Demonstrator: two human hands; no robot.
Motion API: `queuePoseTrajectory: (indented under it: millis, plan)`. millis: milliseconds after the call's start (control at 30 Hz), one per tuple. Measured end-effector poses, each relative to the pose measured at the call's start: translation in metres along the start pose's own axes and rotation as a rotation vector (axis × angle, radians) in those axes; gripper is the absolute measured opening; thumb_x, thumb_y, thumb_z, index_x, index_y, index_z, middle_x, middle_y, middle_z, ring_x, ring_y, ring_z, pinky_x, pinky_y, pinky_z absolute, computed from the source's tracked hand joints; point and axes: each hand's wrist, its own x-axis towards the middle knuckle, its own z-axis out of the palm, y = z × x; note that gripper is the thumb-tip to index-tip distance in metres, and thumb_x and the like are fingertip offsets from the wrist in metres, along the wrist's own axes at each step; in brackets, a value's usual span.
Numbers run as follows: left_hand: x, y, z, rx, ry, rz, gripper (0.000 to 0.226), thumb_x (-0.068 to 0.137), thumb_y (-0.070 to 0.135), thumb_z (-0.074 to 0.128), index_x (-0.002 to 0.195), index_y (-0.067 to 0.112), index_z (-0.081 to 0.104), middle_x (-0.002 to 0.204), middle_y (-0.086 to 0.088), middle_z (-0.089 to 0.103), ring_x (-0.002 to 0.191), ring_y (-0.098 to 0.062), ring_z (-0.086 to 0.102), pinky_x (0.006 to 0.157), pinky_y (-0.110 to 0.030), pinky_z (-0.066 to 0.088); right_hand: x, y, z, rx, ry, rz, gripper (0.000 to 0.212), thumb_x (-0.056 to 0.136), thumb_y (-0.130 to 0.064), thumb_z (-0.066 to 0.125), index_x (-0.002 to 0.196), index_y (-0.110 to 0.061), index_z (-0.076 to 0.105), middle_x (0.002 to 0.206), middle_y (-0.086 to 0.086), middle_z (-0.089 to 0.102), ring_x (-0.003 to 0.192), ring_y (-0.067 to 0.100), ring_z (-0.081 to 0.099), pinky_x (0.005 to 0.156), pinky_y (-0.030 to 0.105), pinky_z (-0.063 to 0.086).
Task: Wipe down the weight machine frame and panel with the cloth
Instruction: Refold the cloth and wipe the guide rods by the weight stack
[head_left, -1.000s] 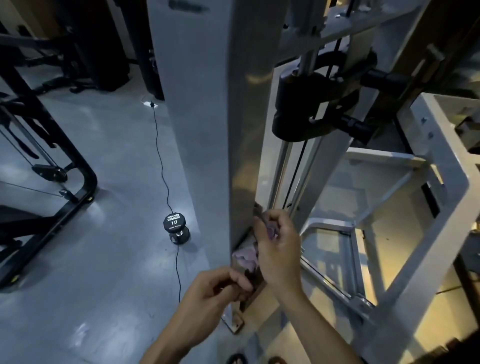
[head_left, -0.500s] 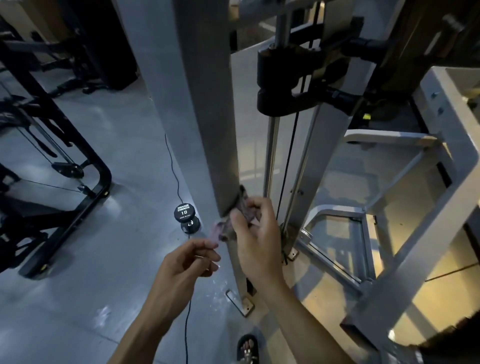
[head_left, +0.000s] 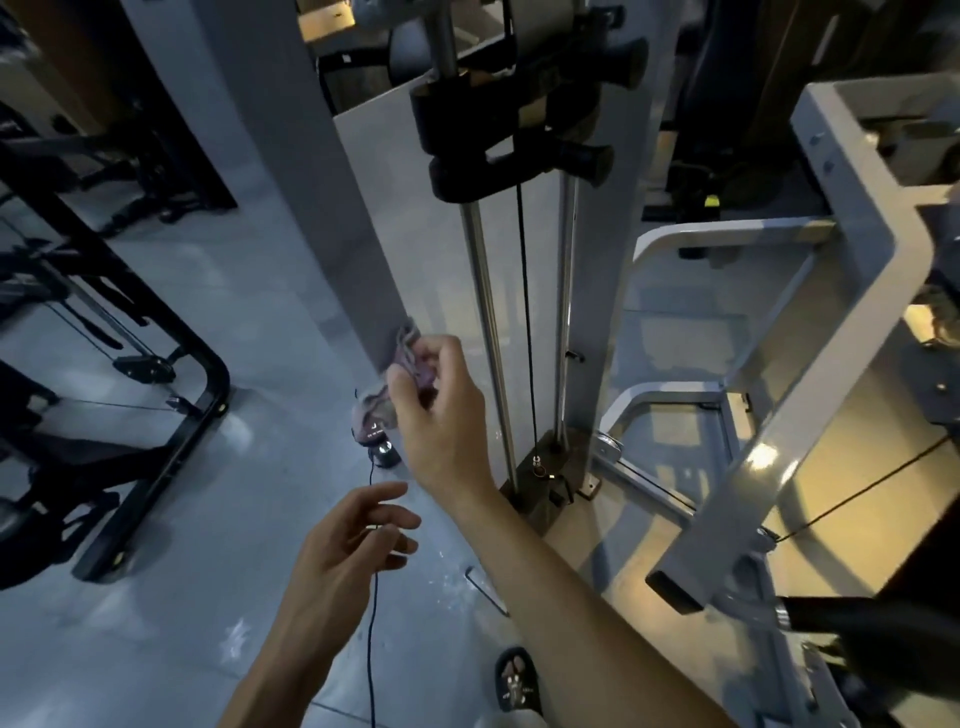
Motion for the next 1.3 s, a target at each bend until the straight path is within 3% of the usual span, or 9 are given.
queuePoseTrajectory:
  millis: [167,267,400,567,800,900,1033,1200,1300]
  plan:
    - [-0.010,0.000,-0.001,-0.051,0.002,0.045,0.032,0.096,-0.003,0.059,0.112,0.022,0.072,0.094,-0.010,0.074,0.082,-0.030,0.071,0.076,-0.040,0.058,-0.014,0.041,-0.014,-0.136,-0.070,0.363,0.007,0.103,-0.018,0.057,0.106,-0.017,0.052,0.094,0.000,0.069,0.072,0.005,0.066,0.055,0.012,0.046]
    - [-0.005,0.009,0.001,-0.062,0.011,0.082,0.035,0.099,-0.011,0.049,0.117,0.012,0.069,0.093,-0.012,0.073,0.078,-0.026,0.070,0.071,-0.035,0.058,0.007,0.010,-0.011,-0.039,-0.013,0.233,0.008,0.100,-0.018,0.060,0.106,-0.014,0.056,0.088,-0.006,0.066,0.071,-0.001,0.063,0.057,0.012,0.045]
    - [0.003,0.027,0.008,-0.067,0.012,0.179,0.034,0.101,-0.007,0.050,0.118,0.015,0.069,0.100,-0.007,0.073,0.086,-0.024,0.071,0.075,-0.037,0.057,0.020,-0.023,-0.007,0.005,-0.006,0.069,0.011,0.099,-0.020,0.061,0.105,-0.013,0.056,0.082,-0.008,0.062,0.071,0.006,0.059,0.061,0.019,0.045]
    - [0.014,0.048,0.011,-0.091,0.045,0.267,0.030,0.101,-0.004,0.053,0.112,0.017,0.070,0.101,-0.002,0.077,0.094,-0.022,0.072,0.072,-0.030,0.059,0.002,0.015,-0.025,-0.052,-0.094,0.342,0.007,0.098,-0.023,0.062,0.103,-0.021,0.057,0.089,-0.006,0.064,0.076,0.011,0.063,0.066,0.027,0.050]
    - [0.034,0.095,0.008,-0.075,0.025,0.548,0.027,0.104,0.007,0.051,0.118,0.019,0.071,0.114,-0.001,0.075,0.104,-0.015,0.072,0.084,-0.026,0.058,0.043,-0.038,-0.021,0.089,-0.060,0.068,0.011,0.098,-0.029,0.065,0.107,-0.025,0.060,0.097,0.001,0.070,0.088,0.018,0.070,0.077,0.038,0.059]
    - [0.049,0.099,0.009,-0.023,-0.004,0.520,0.024,0.101,0.028,0.054,0.114,0.040,0.070,0.109,0.003,0.077,0.099,-0.015,0.075,0.085,-0.027,0.059,0.035,-0.020,-0.027,0.107,-0.091,0.173,0.009,0.101,-0.029,0.062,0.105,-0.021,0.061,0.096,0.006,0.071,0.085,0.019,0.071,0.071,0.033,0.059]
    - [0.061,0.099,0.017,-0.037,-0.028,0.535,0.025,0.098,0.027,0.058,0.114,0.043,0.069,0.108,0.002,0.077,0.100,-0.018,0.075,0.085,-0.027,0.059,0.051,-0.025,-0.032,0.098,-0.080,0.242,0.004,0.099,-0.026,0.065,0.095,-0.027,0.064,0.092,0.002,0.072,0.074,0.011,0.067,0.060,0.023,0.050]
    - [0.075,0.148,0.010,0.054,-0.003,0.775,0.033,0.096,0.029,0.054,0.126,0.040,0.062,0.123,0.011,0.072,0.111,-0.012,0.070,0.089,-0.026,0.057,0.082,-0.089,-0.042,0.198,-0.038,0.008,0.007,0.101,-0.018,0.063,0.108,-0.020,0.065,0.094,0.003,0.073,0.083,0.019,0.071,0.068,0.030,0.058]
    - [0.080,0.175,0.005,0.085,-0.003,0.911,0.029,0.098,0.033,0.055,0.125,0.040,0.063,0.120,0.012,0.072,0.109,-0.010,0.070,0.086,-0.022,0.056,0.093,-0.109,-0.053,0.176,0.025,-0.110,0.008,0.101,-0.016,0.063,0.107,-0.020,0.065,0.091,0.005,0.074,0.086,0.022,0.072,0.074,0.033,0.059]
